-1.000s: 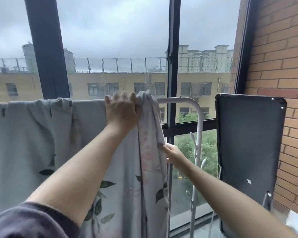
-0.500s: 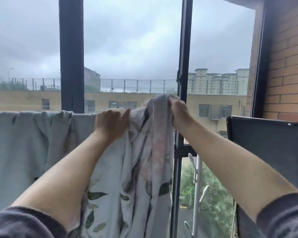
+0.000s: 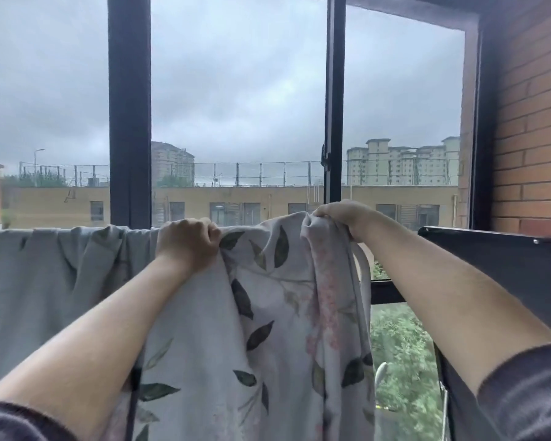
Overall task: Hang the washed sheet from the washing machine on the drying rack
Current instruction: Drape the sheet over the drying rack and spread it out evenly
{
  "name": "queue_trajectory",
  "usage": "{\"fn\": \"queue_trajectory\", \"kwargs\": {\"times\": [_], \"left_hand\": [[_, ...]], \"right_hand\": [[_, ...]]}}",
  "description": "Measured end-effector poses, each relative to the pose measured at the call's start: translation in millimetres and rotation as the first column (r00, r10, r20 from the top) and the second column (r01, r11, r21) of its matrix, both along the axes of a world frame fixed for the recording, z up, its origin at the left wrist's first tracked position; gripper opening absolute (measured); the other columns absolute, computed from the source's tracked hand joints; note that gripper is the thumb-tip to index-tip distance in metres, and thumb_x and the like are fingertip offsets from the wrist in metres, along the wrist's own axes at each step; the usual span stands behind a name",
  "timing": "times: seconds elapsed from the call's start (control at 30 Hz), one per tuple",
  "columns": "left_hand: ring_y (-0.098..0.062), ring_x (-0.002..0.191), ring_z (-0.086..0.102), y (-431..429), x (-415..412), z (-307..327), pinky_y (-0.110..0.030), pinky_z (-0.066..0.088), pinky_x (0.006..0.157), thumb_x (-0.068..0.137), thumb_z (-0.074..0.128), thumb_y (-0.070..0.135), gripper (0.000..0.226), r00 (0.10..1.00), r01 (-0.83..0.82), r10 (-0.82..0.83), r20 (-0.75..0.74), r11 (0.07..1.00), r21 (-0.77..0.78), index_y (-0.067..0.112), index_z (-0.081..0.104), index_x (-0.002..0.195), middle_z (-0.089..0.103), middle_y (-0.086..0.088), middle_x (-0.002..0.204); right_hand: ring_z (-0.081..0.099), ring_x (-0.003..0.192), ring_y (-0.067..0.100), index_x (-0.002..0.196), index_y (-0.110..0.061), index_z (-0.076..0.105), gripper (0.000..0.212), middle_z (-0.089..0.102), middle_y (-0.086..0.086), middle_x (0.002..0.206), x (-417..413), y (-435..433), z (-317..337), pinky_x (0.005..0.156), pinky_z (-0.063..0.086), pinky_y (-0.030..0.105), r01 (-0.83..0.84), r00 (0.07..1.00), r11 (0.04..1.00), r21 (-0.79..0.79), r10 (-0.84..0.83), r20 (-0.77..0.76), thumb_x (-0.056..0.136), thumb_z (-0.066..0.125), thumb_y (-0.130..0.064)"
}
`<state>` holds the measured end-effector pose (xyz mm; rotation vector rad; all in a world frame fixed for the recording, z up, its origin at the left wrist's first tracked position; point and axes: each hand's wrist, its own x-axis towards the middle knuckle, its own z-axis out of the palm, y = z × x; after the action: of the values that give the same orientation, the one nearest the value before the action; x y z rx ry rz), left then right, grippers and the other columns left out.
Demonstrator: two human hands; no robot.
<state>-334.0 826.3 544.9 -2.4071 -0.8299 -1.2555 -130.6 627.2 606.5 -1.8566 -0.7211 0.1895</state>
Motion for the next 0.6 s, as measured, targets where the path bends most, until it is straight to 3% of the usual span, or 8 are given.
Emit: {"fn": "queue_trajectory", "kwargs": {"times": [0.07,0.13,0.2,0.27,0.37,0.43,0.5,0.6], "left_hand": [[-0.031,0.09,0.062,-1.0,-0.1,0.1,-0.034,0.039,0.078,0.084,0.018,0.038,0.055,1.0,0.001,-0.001,0.019,1.0,0.004,0.016,0.067,0.093,0.07,-0.013,0.098],[-0.031,0.089,0.062,-0.4,-1.6,-1.7,-0.034,0.038,0.077,0.088,0.021,0.036,0.05,0.999,-0.007,0.007,0.039,1.0,0.003,0.014,0.066,0.089,0.07,-0.014,0.096],[-0.032,0.088,0.062,-1.5,-1.6,-2.0,-0.035,0.038,0.077,0.093,0.03,0.031,0.041,0.998,-0.026,0.025,0.052,1.0,0.007,0.012,0.066,0.087,0.07,-0.015,0.095],[-0.032,0.089,0.062,-5.5,1.3,-0.7,-0.035,0.037,0.078,0.095,0.034,0.029,0.037,0.998,-0.039,0.039,0.05,0.999,-0.001,0.011,0.065,0.087,0.069,-0.016,0.096],[-0.031,0.085,0.061,-11.8,6.8,-1.4,-0.035,0.037,0.078,0.087,0.02,0.035,0.047,0.999,-0.022,0.021,0.046,1.0,0.007,0.013,0.061,0.081,0.069,-0.014,0.092],[-0.03,0.082,0.06,-13.9,6.6,-3.9,-0.037,0.037,0.079,0.079,0.013,0.041,0.051,0.999,-0.005,0.004,0.039,1.0,0.018,0.014,0.056,0.077,0.068,-0.012,0.088],[-0.029,0.084,0.059,-14.3,3.3,-4.8,-0.039,0.037,0.082,0.08,0.009,0.049,0.057,1.0,-0.023,0.023,-0.008,1.0,0.002,0.016,0.056,0.082,0.067,-0.01,0.09],[-0.028,0.097,0.058,-22.4,3.4,-4.2,-0.047,0.035,0.092,0.091,0.019,0.058,0.052,0.991,-0.092,0.089,-0.095,0.995,-0.03,0.02,0.053,0.094,0.063,-0.006,0.1]], "right_hand": [[0.066,0.069,0.021,0.106,-0.003,0.069,0.03,0.069,0.01,0.082,3.4,-6.4,4.5,0.061,0.056,0.031,-0.036,0.999,0.999,-0.012,0.036,-0.03,0.083,0.061,-0.02],[0.065,0.064,0.017,0.105,-0.004,0.067,0.024,0.068,0.009,0.079,1.3,-11.3,3.8,0.053,0.055,0.026,-0.199,0.97,0.977,0.079,0.208,-0.123,0.088,0.053,-0.014],[0.065,0.073,0.02,0.113,0.002,0.062,0.029,0.066,0.016,0.094,2.5,-7.6,2.6,0.061,0.056,0.029,-0.331,0.918,0.913,0.237,0.37,-0.142,0.09,0.046,-0.004],[0.062,0.08,0.023,0.113,0.004,0.057,0.025,0.062,0.018,0.098,-6.3,1.2,0.7,0.073,0.055,0.036,-0.376,0.905,0.874,0.309,0.417,-0.08,0.09,0.048,-0.001],[0.058,0.088,0.02,0.094,-0.009,0.054,0.005,0.057,0.006,0.092,-33.7,18.7,-0.8,0.073,0.051,0.029,-0.284,0.93,0.951,0.12,0.243,0.274,0.09,0.051,-0.009],[0.055,0.089,0.016,0.091,-0.011,0.052,0.003,0.054,0.001,0.094,-44.4,33.5,-6.4,0.073,0.049,0.025,-0.212,0.834,0.977,-0.028,0.196,0.516,0.091,0.051,-0.014],[0.056,0.089,0.015,0.089,-0.014,0.055,0.013,0.057,-0.003,0.096,-52.5,46.7,-12.9,0.085,0.05,0.032,-0.156,0.782,0.972,-0.177,0.231,0.579,0.093,0.047,-0.023],[0.057,0.097,0.024,0.072,-0.019,0.052,0.03,0.062,0.007,0.107,-56.9,62.9,-17.4,0.091,0.047,0.039,-0.066,0.768,0.943,-0.326,0.257,0.586,0.094,0.035,-0.031]]}}
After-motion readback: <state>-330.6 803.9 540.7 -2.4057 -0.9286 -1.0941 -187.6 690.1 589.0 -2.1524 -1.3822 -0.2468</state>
